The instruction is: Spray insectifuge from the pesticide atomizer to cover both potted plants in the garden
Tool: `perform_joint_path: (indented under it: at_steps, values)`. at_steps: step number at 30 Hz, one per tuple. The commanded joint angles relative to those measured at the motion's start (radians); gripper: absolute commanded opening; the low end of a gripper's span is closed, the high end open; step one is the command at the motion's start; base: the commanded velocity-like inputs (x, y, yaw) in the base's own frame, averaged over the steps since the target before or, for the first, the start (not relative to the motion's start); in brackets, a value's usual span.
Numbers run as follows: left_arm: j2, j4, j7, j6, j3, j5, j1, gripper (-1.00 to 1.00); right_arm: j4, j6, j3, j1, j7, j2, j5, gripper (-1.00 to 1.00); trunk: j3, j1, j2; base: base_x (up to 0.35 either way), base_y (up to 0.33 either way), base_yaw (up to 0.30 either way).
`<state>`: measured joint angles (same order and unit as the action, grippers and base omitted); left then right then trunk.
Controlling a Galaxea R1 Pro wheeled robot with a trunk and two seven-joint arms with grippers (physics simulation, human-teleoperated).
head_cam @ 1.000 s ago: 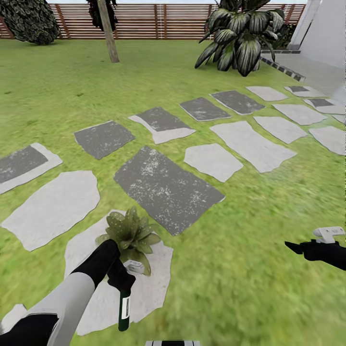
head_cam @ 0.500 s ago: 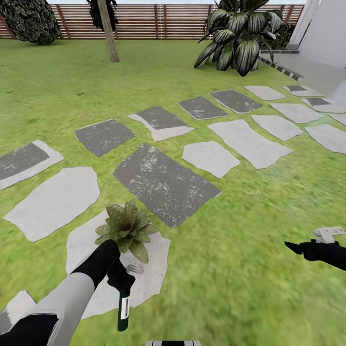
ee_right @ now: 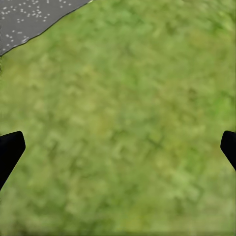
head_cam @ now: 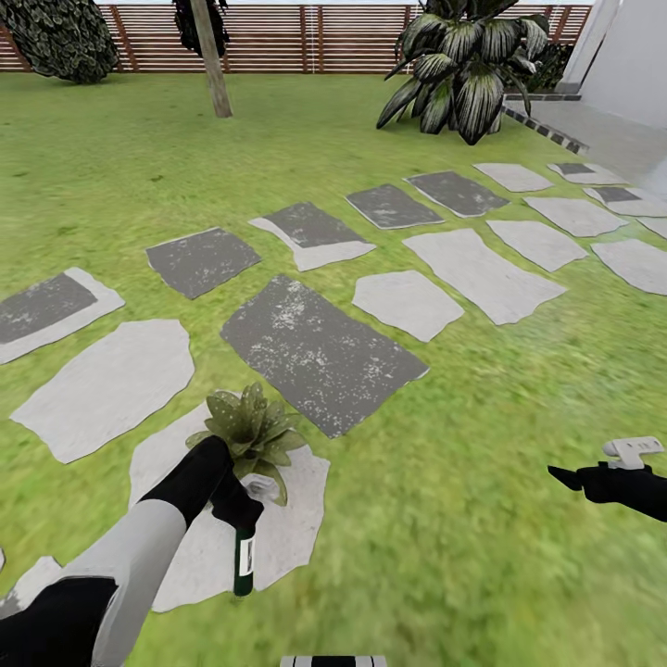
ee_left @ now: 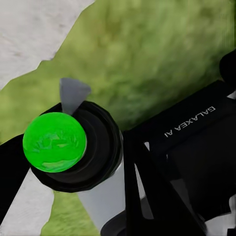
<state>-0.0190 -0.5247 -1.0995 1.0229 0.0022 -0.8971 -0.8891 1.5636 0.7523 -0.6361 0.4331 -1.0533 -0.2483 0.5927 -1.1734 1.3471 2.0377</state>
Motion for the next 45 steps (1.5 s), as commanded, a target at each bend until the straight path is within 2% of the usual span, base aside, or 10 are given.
perform_joint_path:
  at_steps: [1, 24, 31, 45]
  values:
    - [-0.001, -0.001, -0.009, 0.006, 0.000, -0.010, -0.002, -1.00, 0.001, 0.004, -0.001, 0.001, -0.010, 0.000, 0.009, 1.00, -0.001, 0.000, 0.000, 0.000, 0.000, 0.000]
    - [0.006, -0.001, -0.009, 0.005, -0.003, -0.010, -0.017, -1.00, -0.002, -0.004, -0.002, 0.001, -0.009, 0.000, 0.010, 1.00, -0.001, 0.000, 0.000, 0.072, 0.000, 0.000]
    - [0.006, 0.009, -0.010, 0.005, -0.007, -0.010, -0.001, -1.00, -0.002, -0.004, -0.001, 0.001, -0.009, 0.000, 0.010, 1.00, -0.001, 0.000, 0.000, -0.007, 0.000, 0.000]
    - [0.008, 0.011, -0.005, 0.003, -0.009, -0.014, 0.020, -1.00, -0.002, -0.004, 0.000, 0.001, -0.010, 0.001, 0.008, 1.00, -0.001, 0.000, 0.000, -0.280, 0.000, 0.000]
